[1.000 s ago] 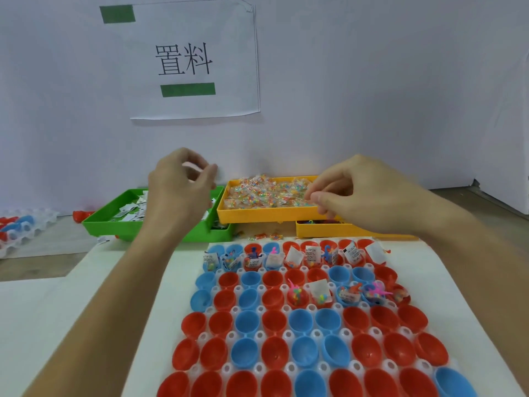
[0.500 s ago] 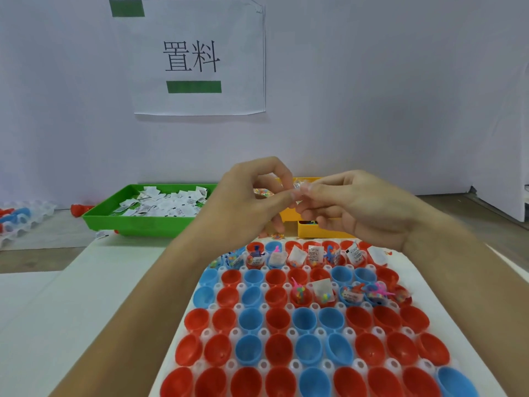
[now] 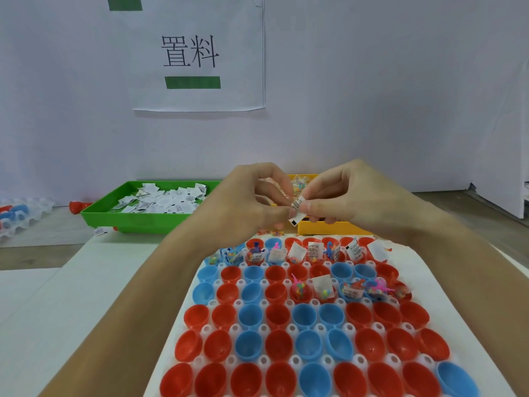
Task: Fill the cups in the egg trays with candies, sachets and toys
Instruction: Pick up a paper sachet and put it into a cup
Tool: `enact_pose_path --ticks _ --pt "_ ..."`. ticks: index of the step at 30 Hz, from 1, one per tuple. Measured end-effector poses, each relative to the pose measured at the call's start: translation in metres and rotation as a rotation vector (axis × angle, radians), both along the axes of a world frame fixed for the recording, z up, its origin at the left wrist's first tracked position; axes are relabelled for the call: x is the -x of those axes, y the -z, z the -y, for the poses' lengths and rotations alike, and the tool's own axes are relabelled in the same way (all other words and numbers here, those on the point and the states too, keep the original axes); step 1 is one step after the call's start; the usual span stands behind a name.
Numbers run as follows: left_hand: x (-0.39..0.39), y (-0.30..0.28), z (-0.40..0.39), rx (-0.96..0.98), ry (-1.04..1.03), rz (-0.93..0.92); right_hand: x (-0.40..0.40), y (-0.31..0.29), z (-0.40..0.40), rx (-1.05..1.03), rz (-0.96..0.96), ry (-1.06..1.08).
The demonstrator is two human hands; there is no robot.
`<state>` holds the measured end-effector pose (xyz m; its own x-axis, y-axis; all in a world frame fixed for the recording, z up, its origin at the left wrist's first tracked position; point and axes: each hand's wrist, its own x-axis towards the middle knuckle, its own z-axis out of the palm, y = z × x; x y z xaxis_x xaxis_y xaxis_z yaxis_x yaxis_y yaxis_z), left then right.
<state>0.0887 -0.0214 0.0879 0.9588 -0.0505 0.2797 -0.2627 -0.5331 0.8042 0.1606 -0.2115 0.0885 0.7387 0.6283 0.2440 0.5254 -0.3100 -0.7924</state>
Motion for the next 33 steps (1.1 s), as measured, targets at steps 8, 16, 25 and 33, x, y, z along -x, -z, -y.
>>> enact_pose_path --ticks 8,16,25,33 --pt "0.002 -0.002 -0.017 -0.138 -0.026 -0.103 0.004 0.001 0.002 0.391 0.082 -0.238" --pt "0.003 -0.006 -0.022 -0.101 -0.063 -0.074 0.016 0.014 -0.015 0.579 0.143 -0.252" --pt "0.003 -0.006 -0.022 -0.100 -0.060 -0.068 0.022 0.018 -0.022 0.659 0.165 -0.218" --pt "0.003 -0.008 -0.024 -0.106 -0.065 -0.076 0.023 0.017 -0.022 0.628 0.155 -0.224"
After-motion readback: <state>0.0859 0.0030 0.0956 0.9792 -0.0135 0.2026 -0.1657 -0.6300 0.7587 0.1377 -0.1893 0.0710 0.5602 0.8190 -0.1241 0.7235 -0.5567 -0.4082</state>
